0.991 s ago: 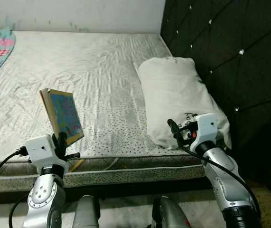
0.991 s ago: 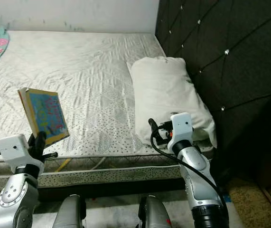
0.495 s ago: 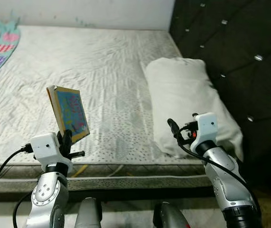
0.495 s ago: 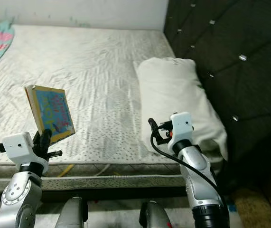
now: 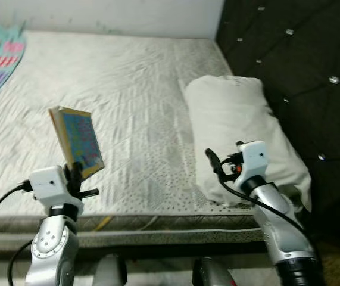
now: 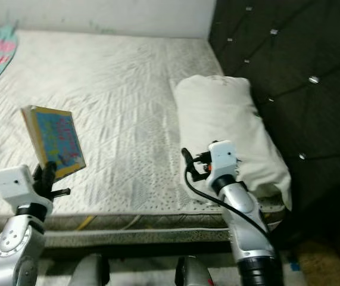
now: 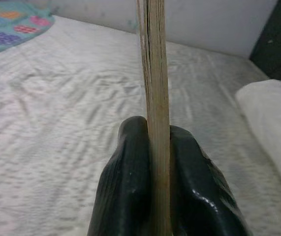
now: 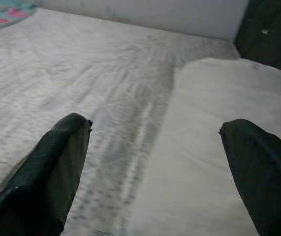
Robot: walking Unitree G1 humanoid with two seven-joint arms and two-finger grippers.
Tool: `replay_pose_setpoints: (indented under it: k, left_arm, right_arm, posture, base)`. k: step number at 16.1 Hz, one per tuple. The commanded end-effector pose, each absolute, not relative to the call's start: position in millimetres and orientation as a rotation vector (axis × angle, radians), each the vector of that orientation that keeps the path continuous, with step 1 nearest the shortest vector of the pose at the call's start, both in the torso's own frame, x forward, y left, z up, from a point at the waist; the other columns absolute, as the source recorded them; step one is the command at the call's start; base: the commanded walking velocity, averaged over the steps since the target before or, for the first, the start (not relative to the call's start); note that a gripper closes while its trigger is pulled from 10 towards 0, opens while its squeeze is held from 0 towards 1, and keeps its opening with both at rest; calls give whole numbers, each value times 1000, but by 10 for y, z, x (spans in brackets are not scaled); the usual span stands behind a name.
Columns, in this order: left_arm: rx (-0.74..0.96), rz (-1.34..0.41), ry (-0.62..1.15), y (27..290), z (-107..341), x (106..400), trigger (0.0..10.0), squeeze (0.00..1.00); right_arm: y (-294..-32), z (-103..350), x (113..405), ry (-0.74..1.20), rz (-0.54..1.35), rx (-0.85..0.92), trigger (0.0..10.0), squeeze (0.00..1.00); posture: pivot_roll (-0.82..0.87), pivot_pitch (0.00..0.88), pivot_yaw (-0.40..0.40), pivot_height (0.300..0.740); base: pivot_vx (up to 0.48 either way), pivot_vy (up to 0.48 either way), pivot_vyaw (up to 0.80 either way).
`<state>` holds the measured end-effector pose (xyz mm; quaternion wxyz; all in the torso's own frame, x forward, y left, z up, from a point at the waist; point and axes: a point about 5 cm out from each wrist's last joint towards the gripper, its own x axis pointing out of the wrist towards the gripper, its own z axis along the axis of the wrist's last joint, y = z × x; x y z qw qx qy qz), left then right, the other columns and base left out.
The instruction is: Clean up the room
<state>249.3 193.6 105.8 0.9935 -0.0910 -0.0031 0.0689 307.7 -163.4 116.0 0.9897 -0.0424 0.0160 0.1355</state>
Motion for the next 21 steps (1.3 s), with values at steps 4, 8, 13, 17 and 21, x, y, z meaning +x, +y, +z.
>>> replay_pose_setpoints:
  k: [4, 8, 13, 17, 21]
  left_arm:
    - [-185, 106, -45, 1872, 1155, 2522, 10000, 0]
    - [-183, 108, -42, 1865, 1148, 2525, 10000, 0]
    - [-191, 109, -31, 1851, 1128, 2519, 10000, 0]
    - [-195, 110, -27, 1856, 1125, 2531, 10000, 0]
    - [-187, 121, -32, 1847, 1136, 2581, 10000, 0]
  right_arm:
    - [-1651, 1184, 3087, 20, 258, -85, 10000, 0]
    - [-1658, 1180, 3084, 20, 257, -87, 10000, 0]
    - [-1645, 1169, 3052, 17, 270, -92, 10000, 0]
    - [-1621, 1162, 3049, 19, 280, -93, 10000, 0]
    - [-1699, 1153, 3050, 26, 273, -125, 10000, 0]
  posture:
    - [-55, 74, -42, 630]
    - [-55, 73, -43, 630]
    - [-58, 76, -43, 630]
    - [-61, 78, -36, 580]
    - [-69, 75, -26, 550]
  base:
    - [319, 0, 0]
    - [0, 0, 0]
    - [0, 0, 0]
    - [0, 0, 0]
    - [0, 0, 0]
